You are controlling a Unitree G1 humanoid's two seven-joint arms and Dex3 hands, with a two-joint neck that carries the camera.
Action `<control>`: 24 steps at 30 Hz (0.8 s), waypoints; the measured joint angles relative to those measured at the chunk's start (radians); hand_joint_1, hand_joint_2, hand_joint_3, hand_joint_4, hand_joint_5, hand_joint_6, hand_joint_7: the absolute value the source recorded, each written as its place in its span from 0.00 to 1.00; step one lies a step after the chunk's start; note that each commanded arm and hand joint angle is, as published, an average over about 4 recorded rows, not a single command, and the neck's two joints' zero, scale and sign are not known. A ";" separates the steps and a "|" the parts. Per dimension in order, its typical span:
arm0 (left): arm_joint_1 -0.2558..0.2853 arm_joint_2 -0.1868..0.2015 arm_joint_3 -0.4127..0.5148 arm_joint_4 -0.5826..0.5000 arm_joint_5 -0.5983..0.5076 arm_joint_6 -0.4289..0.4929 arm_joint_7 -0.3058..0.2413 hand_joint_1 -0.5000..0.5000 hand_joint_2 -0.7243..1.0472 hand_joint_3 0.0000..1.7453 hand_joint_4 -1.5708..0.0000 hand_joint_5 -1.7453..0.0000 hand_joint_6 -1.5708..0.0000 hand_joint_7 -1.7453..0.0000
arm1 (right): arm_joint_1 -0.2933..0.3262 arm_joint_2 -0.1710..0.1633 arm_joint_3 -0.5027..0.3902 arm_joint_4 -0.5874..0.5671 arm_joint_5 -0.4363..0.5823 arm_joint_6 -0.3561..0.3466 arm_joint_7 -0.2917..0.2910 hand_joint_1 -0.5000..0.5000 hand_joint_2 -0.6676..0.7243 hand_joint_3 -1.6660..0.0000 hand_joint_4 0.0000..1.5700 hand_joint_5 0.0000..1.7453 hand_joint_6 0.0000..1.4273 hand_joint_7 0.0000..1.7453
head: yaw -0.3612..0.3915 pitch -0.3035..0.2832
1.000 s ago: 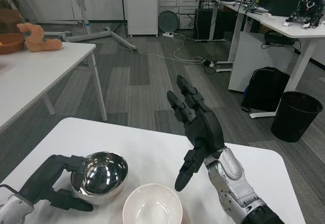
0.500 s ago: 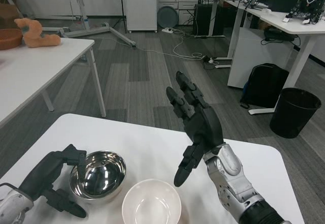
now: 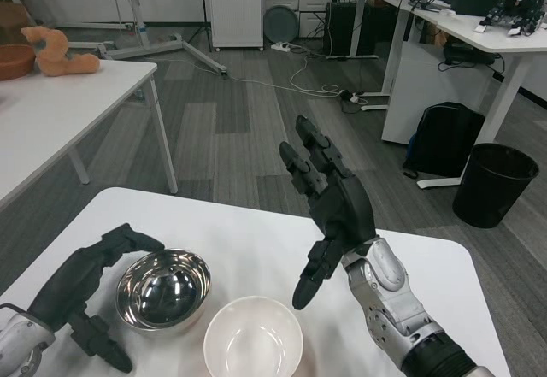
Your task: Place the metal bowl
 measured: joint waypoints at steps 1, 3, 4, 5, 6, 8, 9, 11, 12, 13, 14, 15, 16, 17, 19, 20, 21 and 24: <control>0.006 0.000 0.004 -0.016 -0.019 0.000 0.001 0.00 0.05 0.00 1.00 0.47 0.93 0.48 | 0.000 0.000 0.000 0.000 0.000 0.000 0.000 0.08 0.86 1.00 0.00 0.00 0.00 0.00 | 0.000 0.000; 0.019 -0.001 0.017 -0.063 -0.049 0.004 0.001 0.00 0.05 0.00 1.00 0.46 0.95 0.48 | 0.000 0.000 0.000 0.001 0.000 -0.001 0.000 0.08 0.86 1.00 0.00 0.00 0.00 0.00 | 0.000 0.002; 0.024 -0.001 0.025 -0.085 -0.056 0.006 0.001 0.00 0.05 0.00 1.00 0.46 0.95 0.48 | 0.000 0.000 0.000 0.002 0.000 -0.001 0.000 0.08 0.86 1.00 0.00 0.00 0.00 0.00 | 0.001 0.004; 0.028 -0.001 0.036 -0.111 -0.061 0.012 0.001 0.00 0.04 0.00 1.00 0.44 0.95 0.48 | 0.000 0.001 0.000 0.002 0.000 -0.002 0.000 0.08 0.86 1.00 0.00 0.00 0.00 0.00 | 0.002 0.007; 0.030 -0.001 0.046 -0.134 -0.066 0.018 0.001 0.00 0.03 0.00 1.00 0.44 0.95 0.48 | 0.000 0.001 0.000 0.002 0.000 -0.002 0.000 0.08 0.86 1.00 0.00 0.00 0.00 0.00 | 0.003 0.008; 0.034 -0.001 0.064 -0.181 -0.075 0.033 0.003 0.00 0.03 0.03 1.00 0.41 0.95 0.48 | 0.000 0.001 0.000 0.003 0.000 -0.003 0.000 0.08 0.86 1.00 0.00 0.00 0.00 0.00 | 0.002 0.012; 0.034 -0.001 0.070 -0.199 -0.077 0.039 0.003 0.00 0.04 0.03 1.00 0.43 0.95 0.48 | 0.000 0.001 0.000 0.003 0.000 -0.003 0.000 0.08 0.86 1.00 0.00 0.00 0.00 0.00 | 0.000 0.014; 0.036 0.002 0.078 -0.250 -0.080 0.062 0.004 0.00 0.05 0.03 1.00 0.47 0.96 0.48 | 0.000 0.001 0.000 0.004 0.000 -0.004 0.000 0.08 0.84 1.00 0.00 0.00 0.00 0.00 | -0.005 0.020; 0.035 0.004 0.081 -0.273 -0.083 0.072 0.004 0.00 0.05 0.03 1.00 0.50 0.97 0.48 | 0.000 0.002 0.000 0.004 0.000 -0.004 0.000 0.08 0.83 1.00 0.00 0.00 0.00 0.00 | -0.007 0.023; 0.034 0.007 0.085 -0.300 -0.090 0.083 0.004 0.00 0.04 0.04 1.00 0.59 0.97 0.49 | 0.000 0.002 0.001 0.004 0.000 -0.005 0.000 0.08 0.82 1.00 0.00 0.00 0.00 0.00 | -0.011 0.027; 0.031 0.012 0.092 -0.326 -0.101 0.094 0.003 0.00 0.03 0.05 1.00 0.68 0.97 0.50 | 0.000 0.002 0.001 0.005 0.000 -0.005 0.000 0.08 0.83 1.00 0.00 0.00 0.00 0.00 | -0.014 0.031; 0.028 0.017 0.101 -0.350 -0.113 0.106 0.003 0.00 0.03 0.04 1.00 0.76 0.97 0.51 | 0.000 0.002 0.001 0.005 0.000 -0.006 0.000 0.08 0.83 1.00 0.00 0.00 0.00 0.00 | -0.018 0.036; 0.025 0.024 0.112 -0.378 -0.126 0.121 0.003 0.00 0.03 0.03 1.00 0.85 0.97 0.52 | 0.000 0.002 0.001 0.005 0.000 -0.006 0.000 0.08 0.84 1.00 0.00 0.00 0.00 0.00 | -0.022 0.041; 0.020 0.030 0.124 -0.408 -0.134 0.138 0.003 0.00 0.03 0.01 1.00 0.87 0.97 0.52 | 0.000 0.002 0.001 0.006 0.000 -0.007 0.000 0.08 0.85 1.00 0.00 0.00 0.00 0.00 | -0.026 0.047; 0.008 0.038 0.146 -0.463 -0.148 0.165 0.003 0.00 0.04 0.03 1.00 0.91 0.97 0.52 | 0.000 0.002 0.001 0.007 0.000 -0.007 0.000 0.08 0.86 1.00 0.00 0.00 0.00 0.00 | -0.035 0.059; 0.002 0.043 0.154 -0.488 -0.162 0.179 0.003 0.00 0.03 0.03 1.00 0.91 0.97 0.52 | 0.000 0.002 0.001 0.007 0.000 -0.007 0.000 0.08 0.86 1.00 0.00 0.00 0.00 0.00 | -0.039 0.066; -0.004 0.049 0.159 -0.507 -0.178 0.189 0.003 0.00 0.03 0.03 1.00 0.91 0.97 0.52 | 0.000 0.002 0.001 0.007 0.000 -0.007 0.000 0.08 0.86 1.00 0.00 0.00 0.00 0.00 | -0.043 0.073; -0.020 0.070 0.169 -0.547 -0.223 0.208 0.003 0.00 0.00 0.00 1.00 0.93 0.97 0.52 | 0.000 0.002 0.000 0.007 0.000 -0.007 0.000 0.08 0.86 1.00 0.00 0.00 0.00 0.00 | -0.054 0.095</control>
